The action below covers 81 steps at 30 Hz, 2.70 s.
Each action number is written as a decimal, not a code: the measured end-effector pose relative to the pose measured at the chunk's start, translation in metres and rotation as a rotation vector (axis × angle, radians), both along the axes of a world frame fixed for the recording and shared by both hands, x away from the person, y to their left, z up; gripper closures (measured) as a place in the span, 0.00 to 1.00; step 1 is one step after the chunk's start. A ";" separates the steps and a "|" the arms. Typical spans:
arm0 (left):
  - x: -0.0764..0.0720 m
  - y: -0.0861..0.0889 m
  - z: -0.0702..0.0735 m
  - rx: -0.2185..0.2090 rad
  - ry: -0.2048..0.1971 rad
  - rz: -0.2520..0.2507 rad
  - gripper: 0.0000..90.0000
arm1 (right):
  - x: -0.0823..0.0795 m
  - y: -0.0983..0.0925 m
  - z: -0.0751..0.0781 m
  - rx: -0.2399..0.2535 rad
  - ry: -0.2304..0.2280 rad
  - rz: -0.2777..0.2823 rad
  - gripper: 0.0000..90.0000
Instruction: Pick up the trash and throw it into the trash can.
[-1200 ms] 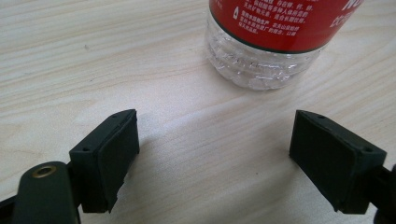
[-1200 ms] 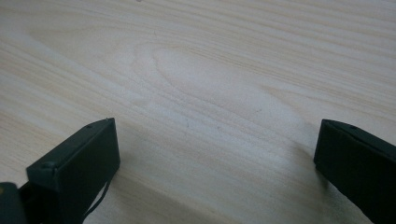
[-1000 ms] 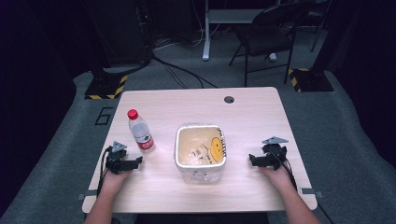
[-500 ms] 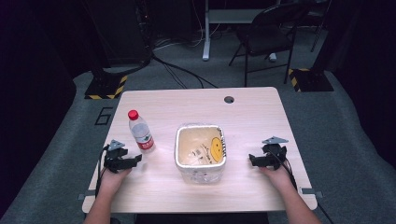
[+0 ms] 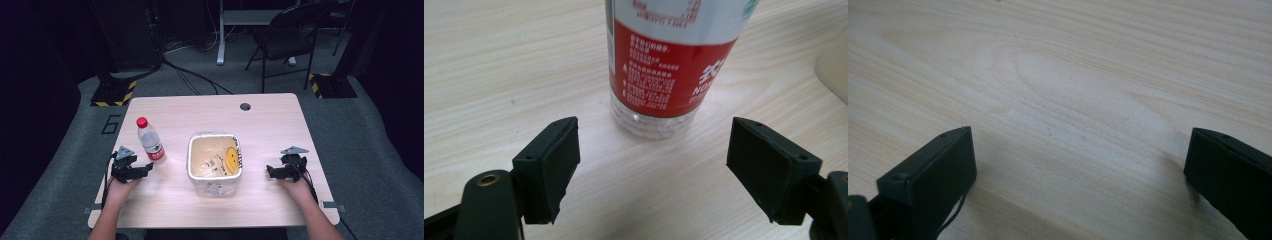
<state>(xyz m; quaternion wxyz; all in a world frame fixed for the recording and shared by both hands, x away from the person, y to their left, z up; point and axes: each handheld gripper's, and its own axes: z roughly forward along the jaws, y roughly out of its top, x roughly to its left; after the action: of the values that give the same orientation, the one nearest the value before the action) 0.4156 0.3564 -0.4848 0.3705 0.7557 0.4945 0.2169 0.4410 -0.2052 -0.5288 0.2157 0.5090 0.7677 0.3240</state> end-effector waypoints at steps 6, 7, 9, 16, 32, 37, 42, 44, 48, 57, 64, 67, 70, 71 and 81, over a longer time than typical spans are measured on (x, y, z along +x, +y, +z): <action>0.002 -0.001 0.004 0.008 -0.001 -0.006 0.23 | 0.000 0.000 0.000 -0.002 -0.002 0.002 0.00; 0.002 -0.002 0.006 0.007 -0.001 -0.006 0.23 | 0.000 0.000 0.000 0.000 0.000 0.000 0.00; 0.003 -0.002 0.009 0.002 -0.008 -0.009 0.22 | 0.000 0.000 0.000 0.001 0.001 -0.001 0.00; 0.006 -0.004 0.018 -0.023 -0.025 -0.001 0.17 | 0.000 0.000 0.000 0.000 0.000 0.000 0.00; 0.012 -0.005 0.027 -0.064 -0.023 0.019 0.17 | 0.000 0.000 0.000 0.000 0.000 0.000 0.00; 0.014 -0.007 0.031 -0.060 -0.028 0.011 0.17 | 0.000 0.000 0.000 0.000 0.000 0.000 0.00; 0.016 -0.010 0.034 -0.053 -0.033 0.001 0.17 | 0.000 0.000 0.000 -0.002 -0.003 0.004 0.00; 0.017 -0.010 0.035 -0.052 -0.036 0.000 0.17 | 0.000 0.000 0.000 0.001 0.001 -0.001 0.00; 0.019 -0.012 0.038 -0.063 -0.043 -0.018 0.17 | 0.000 0.000 0.000 0.005 0.005 0.002 0.00; 0.027 -0.015 0.038 -0.048 -0.042 -0.020 0.17 | 0.000 0.001 0.000 0.002 0.002 0.007 0.00; 0.032 -0.016 0.036 -0.041 -0.041 -0.028 0.19 | 0.000 0.001 0.000 0.001 0.002 0.006 0.00; 0.033 -0.017 0.034 -0.032 -0.036 -0.034 0.20 | 0.000 0.001 0.000 0.001 0.002 0.007 0.00; 0.036 -0.020 0.032 -0.020 -0.038 -0.035 0.20 | 0.000 0.001 0.000 0.002 0.002 0.009 0.00; 0.036 -0.020 0.032 -0.019 -0.037 -0.039 0.21 | 0.000 0.001 0.000 0.002 0.002 0.008 0.00; 0.040 -0.023 0.029 -0.021 -0.043 -0.041 0.25 | -0.001 0.001 0.000 0.002 0.005 0.010 0.00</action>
<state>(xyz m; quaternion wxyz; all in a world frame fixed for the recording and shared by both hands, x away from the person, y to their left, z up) 0.4554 0.3339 -0.4563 0.3934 0.7569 0.4730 0.2204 0.4404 -0.2044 -0.5286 0.2113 0.5062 0.7705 0.3246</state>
